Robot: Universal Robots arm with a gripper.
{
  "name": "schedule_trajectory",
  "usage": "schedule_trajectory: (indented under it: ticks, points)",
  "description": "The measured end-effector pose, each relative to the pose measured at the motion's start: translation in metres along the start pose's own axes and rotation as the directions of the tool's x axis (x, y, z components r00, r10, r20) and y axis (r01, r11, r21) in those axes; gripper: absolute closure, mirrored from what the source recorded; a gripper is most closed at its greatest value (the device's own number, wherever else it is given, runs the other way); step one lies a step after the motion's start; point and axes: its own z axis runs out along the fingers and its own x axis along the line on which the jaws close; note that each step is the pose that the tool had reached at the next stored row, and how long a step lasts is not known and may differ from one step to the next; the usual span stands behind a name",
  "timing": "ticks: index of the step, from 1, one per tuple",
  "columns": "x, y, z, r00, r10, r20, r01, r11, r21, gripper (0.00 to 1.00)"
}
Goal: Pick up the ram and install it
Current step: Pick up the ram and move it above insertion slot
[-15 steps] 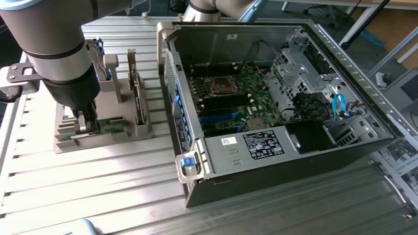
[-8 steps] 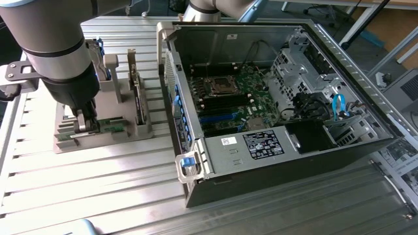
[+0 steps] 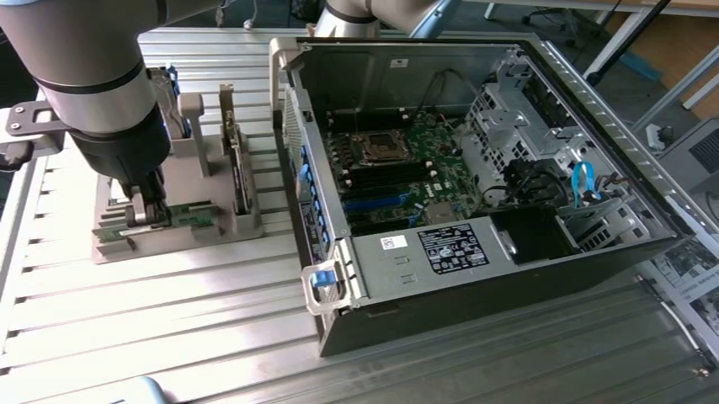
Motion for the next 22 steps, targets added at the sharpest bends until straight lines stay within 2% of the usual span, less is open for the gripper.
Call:
schedule_trajectory:
  ticks: [22]
  points:
    - [0.000,0.0000,-0.0128,1.0000,0.000,0.0000,0.000,1.0000,0.0000,0.87]
